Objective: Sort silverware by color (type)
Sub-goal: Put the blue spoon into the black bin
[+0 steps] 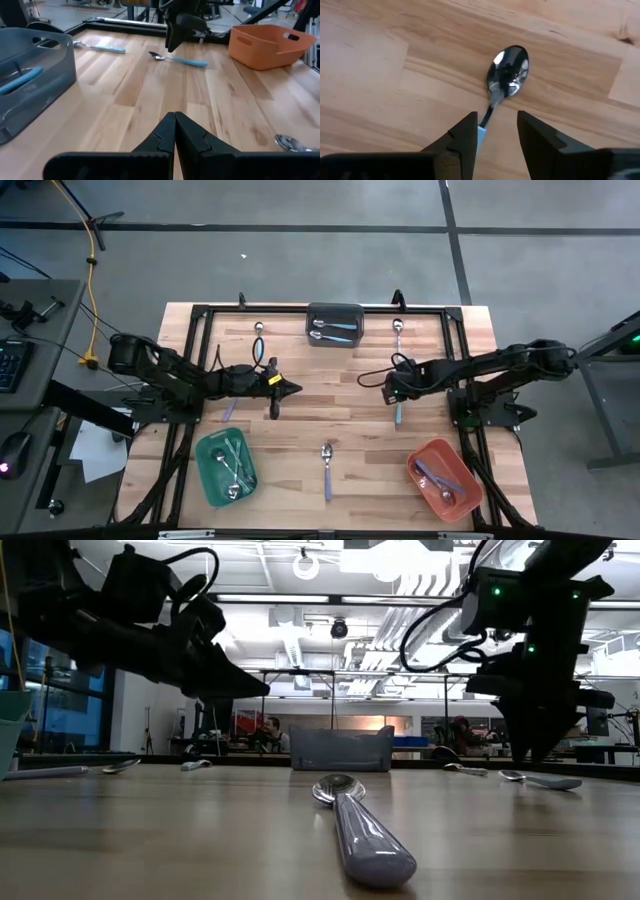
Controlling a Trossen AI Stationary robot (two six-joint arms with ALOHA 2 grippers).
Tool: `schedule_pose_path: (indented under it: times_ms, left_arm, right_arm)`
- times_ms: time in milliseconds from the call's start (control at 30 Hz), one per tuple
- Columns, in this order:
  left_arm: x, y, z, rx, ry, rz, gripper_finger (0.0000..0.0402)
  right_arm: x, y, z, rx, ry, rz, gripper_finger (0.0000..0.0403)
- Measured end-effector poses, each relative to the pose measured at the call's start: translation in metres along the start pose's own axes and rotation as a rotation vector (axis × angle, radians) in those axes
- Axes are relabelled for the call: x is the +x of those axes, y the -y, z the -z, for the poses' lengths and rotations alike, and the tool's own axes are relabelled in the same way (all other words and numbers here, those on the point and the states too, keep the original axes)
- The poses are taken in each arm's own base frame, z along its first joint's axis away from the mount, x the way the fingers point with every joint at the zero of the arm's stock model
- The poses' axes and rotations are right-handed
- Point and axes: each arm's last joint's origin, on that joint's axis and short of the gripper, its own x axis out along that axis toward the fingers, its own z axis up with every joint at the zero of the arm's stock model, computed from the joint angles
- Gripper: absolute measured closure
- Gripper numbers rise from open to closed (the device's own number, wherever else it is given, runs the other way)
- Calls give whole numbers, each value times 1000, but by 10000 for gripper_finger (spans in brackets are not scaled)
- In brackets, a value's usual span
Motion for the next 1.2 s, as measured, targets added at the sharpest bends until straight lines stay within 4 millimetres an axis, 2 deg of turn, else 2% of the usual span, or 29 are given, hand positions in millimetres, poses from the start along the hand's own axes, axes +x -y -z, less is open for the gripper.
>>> schedule_pose_path:
  times_ms: [233,400,567,800,933,1000,1200]
  left_arm:
    - [3,0,2,-11,22,-7,401]
    - [3,-2,1,-2,28,-31,401]
    - [-3,-8,6,-2,38,-54,401]
    - [-26,-19,17,-64,101,-93,401]
    - [-35,-21,21,-79,119,-98,401]
    - [-37,-21,23,-85,116,-98,401]
    - [-37,-19,23,-91,115,-90,401]
  right_arm:
    - [21,-7,3,14,-40,82,277]
    - [33,-18,2,-3,-23,30,284]
    - [33,-20,1,0,-16,2,331]
    - [33,-21,1,-59,-15,-14,396]
    - [29,-27,-2,-122,-14,-26,398]
    - [24,-36,-6,-165,-9,-73,400]
    - [-5,-63,-35,-291,89,-179,402]
